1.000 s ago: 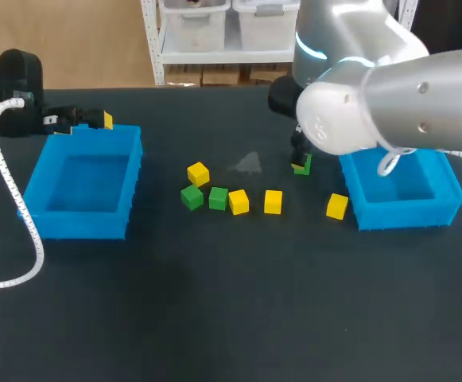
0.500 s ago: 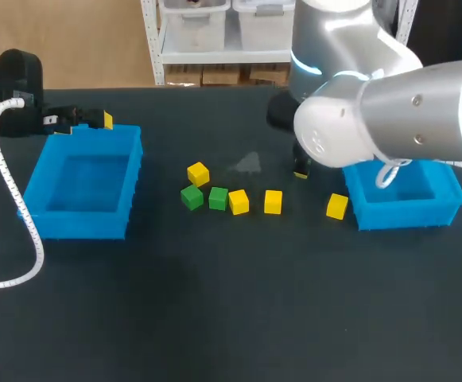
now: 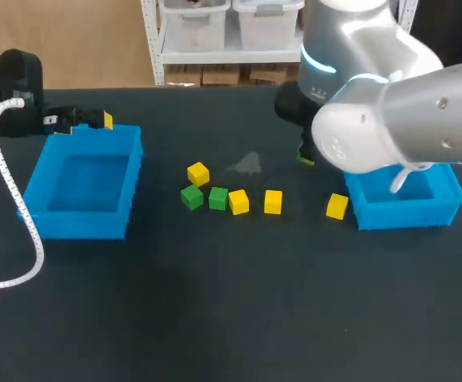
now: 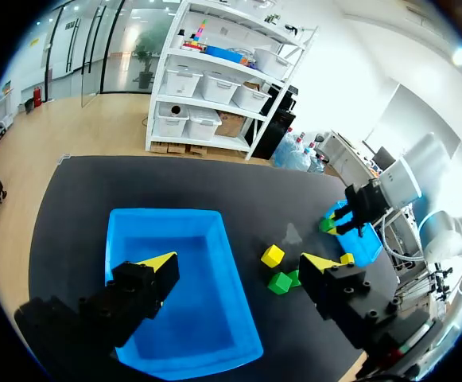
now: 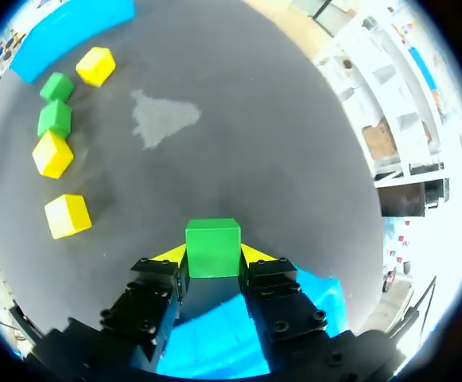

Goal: Put the green cubes in the right bin and the yellow cubes in the left bin.

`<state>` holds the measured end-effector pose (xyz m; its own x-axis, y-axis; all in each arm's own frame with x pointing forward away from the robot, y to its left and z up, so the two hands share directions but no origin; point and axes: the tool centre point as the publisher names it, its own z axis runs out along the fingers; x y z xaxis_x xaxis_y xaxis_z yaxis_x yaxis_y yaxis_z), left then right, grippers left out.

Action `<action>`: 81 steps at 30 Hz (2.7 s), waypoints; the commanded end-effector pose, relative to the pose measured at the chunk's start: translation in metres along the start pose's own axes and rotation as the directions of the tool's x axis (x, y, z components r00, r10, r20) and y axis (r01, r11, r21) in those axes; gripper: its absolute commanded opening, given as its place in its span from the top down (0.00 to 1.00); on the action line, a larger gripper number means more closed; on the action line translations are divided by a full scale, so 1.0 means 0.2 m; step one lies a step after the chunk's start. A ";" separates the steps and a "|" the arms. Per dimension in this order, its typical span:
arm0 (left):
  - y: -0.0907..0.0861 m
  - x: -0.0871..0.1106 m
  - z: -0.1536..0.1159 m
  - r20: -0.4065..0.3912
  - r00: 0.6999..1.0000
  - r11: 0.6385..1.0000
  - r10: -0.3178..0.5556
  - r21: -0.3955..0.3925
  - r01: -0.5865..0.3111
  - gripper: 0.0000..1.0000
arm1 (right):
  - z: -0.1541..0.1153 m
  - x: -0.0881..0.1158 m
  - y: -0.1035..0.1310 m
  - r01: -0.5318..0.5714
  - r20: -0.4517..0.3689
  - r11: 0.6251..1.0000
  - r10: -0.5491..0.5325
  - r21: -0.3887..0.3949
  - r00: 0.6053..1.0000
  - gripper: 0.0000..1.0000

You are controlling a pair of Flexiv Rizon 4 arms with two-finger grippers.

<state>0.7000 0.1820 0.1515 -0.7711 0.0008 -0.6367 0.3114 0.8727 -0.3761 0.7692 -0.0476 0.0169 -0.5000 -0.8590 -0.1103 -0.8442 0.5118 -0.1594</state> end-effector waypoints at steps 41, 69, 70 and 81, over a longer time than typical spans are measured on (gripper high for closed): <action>0.01 0.01 0.00 0.006 1.000 1.000 0.002 0.012 -0.003 0.00 | -0.49 0.43 -0.31 -0.462 0.222 0.883 0.436 0.083 0.872 0.00; 0.01 0.01 0.00 0.006 1.000 1.000 0.002 0.012 -0.003 0.00 | -0.48 -0.40 0.47 0.203 0.238 0.979 -0.195 -0.008 0.951 0.00; 0.01 0.01 0.00 0.006 1.000 1.000 0.002 0.012 -0.003 0.00 | -0.45 -0.41 0.49 0.208 0.231 0.978 -0.200 -0.010 0.952 0.00; 0.01 0.01 0.00 0.006 1.000 1.000 0.002 0.012 -0.003 0.00 | -0.32 -0.56 0.63 0.210 0.221 0.975 -0.189 -0.076 0.957 0.00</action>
<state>0.7000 0.1820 0.1515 -0.7711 0.0007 -0.6368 0.3114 0.8727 -0.3760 0.7015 0.1018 0.0769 -0.2765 -0.9112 -0.3054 -0.9383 0.3247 -0.1192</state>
